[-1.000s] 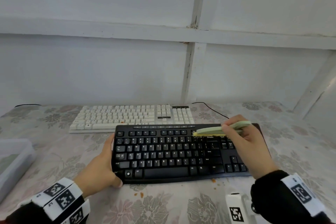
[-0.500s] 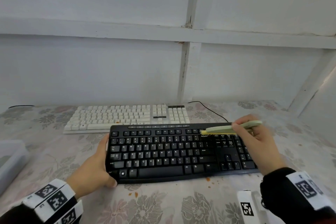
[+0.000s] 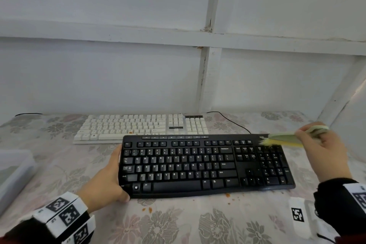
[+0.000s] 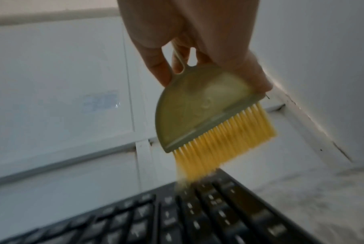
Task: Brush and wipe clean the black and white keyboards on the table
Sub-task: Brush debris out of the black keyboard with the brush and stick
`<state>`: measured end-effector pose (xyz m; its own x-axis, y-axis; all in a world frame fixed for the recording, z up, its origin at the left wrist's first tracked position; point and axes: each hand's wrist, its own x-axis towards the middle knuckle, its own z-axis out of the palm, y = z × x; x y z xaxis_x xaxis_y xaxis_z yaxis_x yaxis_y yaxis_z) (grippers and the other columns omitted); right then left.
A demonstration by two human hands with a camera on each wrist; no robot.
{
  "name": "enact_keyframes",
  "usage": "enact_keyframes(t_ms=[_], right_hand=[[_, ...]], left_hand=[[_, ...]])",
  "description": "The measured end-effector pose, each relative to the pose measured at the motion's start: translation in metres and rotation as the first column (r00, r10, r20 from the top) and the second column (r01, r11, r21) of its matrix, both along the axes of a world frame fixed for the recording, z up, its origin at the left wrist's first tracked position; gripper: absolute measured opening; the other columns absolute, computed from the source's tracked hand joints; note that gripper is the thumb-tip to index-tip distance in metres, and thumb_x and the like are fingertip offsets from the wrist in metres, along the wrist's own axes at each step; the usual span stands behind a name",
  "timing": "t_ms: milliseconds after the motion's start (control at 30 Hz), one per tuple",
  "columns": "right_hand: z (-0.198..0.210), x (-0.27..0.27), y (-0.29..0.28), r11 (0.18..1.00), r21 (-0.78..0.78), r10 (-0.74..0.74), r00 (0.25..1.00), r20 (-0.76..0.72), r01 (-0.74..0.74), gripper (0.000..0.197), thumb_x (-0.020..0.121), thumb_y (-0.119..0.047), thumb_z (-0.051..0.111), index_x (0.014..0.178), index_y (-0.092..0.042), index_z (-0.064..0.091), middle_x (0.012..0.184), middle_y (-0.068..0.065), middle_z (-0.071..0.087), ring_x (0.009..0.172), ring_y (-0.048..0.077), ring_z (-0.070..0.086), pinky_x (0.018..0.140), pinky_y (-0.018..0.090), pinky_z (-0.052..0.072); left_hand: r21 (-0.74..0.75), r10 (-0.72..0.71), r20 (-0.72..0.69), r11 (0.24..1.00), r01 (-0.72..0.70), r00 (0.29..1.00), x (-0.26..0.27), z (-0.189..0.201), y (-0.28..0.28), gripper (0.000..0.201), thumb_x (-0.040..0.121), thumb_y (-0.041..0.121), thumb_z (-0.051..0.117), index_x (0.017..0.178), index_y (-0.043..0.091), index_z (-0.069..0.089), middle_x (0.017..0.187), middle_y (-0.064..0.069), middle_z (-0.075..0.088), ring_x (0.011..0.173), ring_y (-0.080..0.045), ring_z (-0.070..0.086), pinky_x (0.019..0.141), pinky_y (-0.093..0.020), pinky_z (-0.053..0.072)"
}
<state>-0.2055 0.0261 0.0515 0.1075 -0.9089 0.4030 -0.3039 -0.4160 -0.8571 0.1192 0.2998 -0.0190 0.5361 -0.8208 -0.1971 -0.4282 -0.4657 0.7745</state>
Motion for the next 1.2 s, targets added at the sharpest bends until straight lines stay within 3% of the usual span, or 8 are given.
enact_keyframes(t_ms=[100,267,433,500,600,767,933,1200], right_hand=[[0.014,0.011,0.02,0.994,-0.023,0.113,0.99,0.083,-0.111,0.009,0.086,-0.01,0.062,0.079,-0.015,0.06,0.077,-0.001,0.056,0.067,-0.001,0.05,0.066,0.014,0.041],[0.02,0.082,0.094,0.903,-0.023,0.431,0.902,0.032,-0.43,0.004,0.086,-0.017,0.064,0.083,-0.018,0.062,0.067,-0.016,0.059,0.06,-0.004,0.051,0.056,0.007,0.038],[-0.002,0.157,0.163,0.788,-0.083,0.597,0.791,-0.134,-0.61,0.014,0.089,-0.026,0.061,0.08,-0.036,0.056,0.09,-0.013,0.059,0.093,0.008,0.054,0.083,0.024,0.043],[-0.01,0.176,0.179,0.783,-0.072,0.6,0.781,-0.177,-0.618,0.005,0.088,-0.035,0.056,0.085,-0.032,0.058,0.093,-0.013,0.057,0.096,0.007,0.049,0.087,0.028,0.041],[-0.024,0.192,0.189,0.794,-0.068,0.585,0.79,-0.185,-0.604,0.02,0.083,-0.049,0.044,0.089,-0.035,0.057,0.094,-0.017,0.054,0.095,0.002,0.043,0.088,0.033,0.04],[-0.031,0.196,0.193,0.812,-0.053,0.556,0.798,-0.232,-0.581,0.012,0.088,-0.042,0.046,0.092,-0.036,0.056,0.097,-0.018,0.052,0.096,0.005,0.041,0.092,0.04,0.039],[-0.028,0.189,0.191,0.809,-0.026,0.576,0.8,-0.167,-0.587,0.025,0.08,-0.056,0.037,0.091,-0.039,0.051,0.093,-0.019,0.052,0.095,0.003,0.044,0.091,0.039,0.04],[-0.031,0.188,0.192,0.842,-0.014,0.495,0.781,-0.381,-0.54,0.039,0.083,-0.054,0.024,0.097,-0.034,0.054,0.1,-0.017,0.051,0.098,0.005,0.04,0.095,0.043,0.034]], left_hand=[[0.006,0.0,0.019,1.0,0.0,1.0,0.0,0.0,0.001,0.124,0.058,-0.007,0.071,0.139,0.046,-0.007,0.098,0.0,0.064,0.078,-0.017,0.066,0.061,-0.022,0.052],[0.011,-0.011,0.038,1.0,0.01,0.999,-0.002,0.002,0.001,0.121,0.058,-0.005,0.07,0.139,0.044,-0.006,0.093,-0.003,0.065,0.075,-0.016,0.066,0.058,-0.02,0.05],[0.011,0.0,0.035,1.0,-0.001,0.999,-0.001,0.004,0.001,0.122,0.057,-0.005,0.071,0.139,0.044,-0.005,0.095,0.004,0.063,0.08,-0.012,0.063,0.063,-0.021,0.048],[0.022,0.0,0.05,1.0,-0.001,0.999,-0.001,0.005,0.001,0.121,0.059,-0.003,0.073,0.138,0.043,-0.006,0.098,0.009,0.059,0.085,-0.008,0.06,0.065,-0.02,0.047],[0.038,-0.003,0.065,0.999,0.001,0.998,-0.002,0.005,-0.001,0.119,0.062,0.0,0.072,0.139,0.039,-0.01,0.095,0.01,0.059,0.083,-0.004,0.058,0.063,-0.017,0.046],[0.037,-0.003,0.077,0.999,0.001,0.997,-0.005,0.008,0.0,0.118,0.064,0.0,0.071,0.14,0.037,-0.011,0.09,0.009,0.059,0.08,-0.003,0.059,0.06,-0.018,0.047],[0.017,-0.002,0.048,1.0,0.002,0.999,-0.006,0.011,0.0,0.119,0.064,-0.004,0.069,0.141,0.039,-0.011,0.092,0.007,0.061,0.08,-0.004,0.06,0.059,-0.016,0.045],[0.013,-0.002,0.056,1.0,0.001,0.998,-0.006,0.009,-0.001,0.119,0.062,-0.004,0.07,0.141,0.04,-0.008,0.09,0.007,0.062,0.077,-0.006,0.061,0.059,-0.016,0.045]])
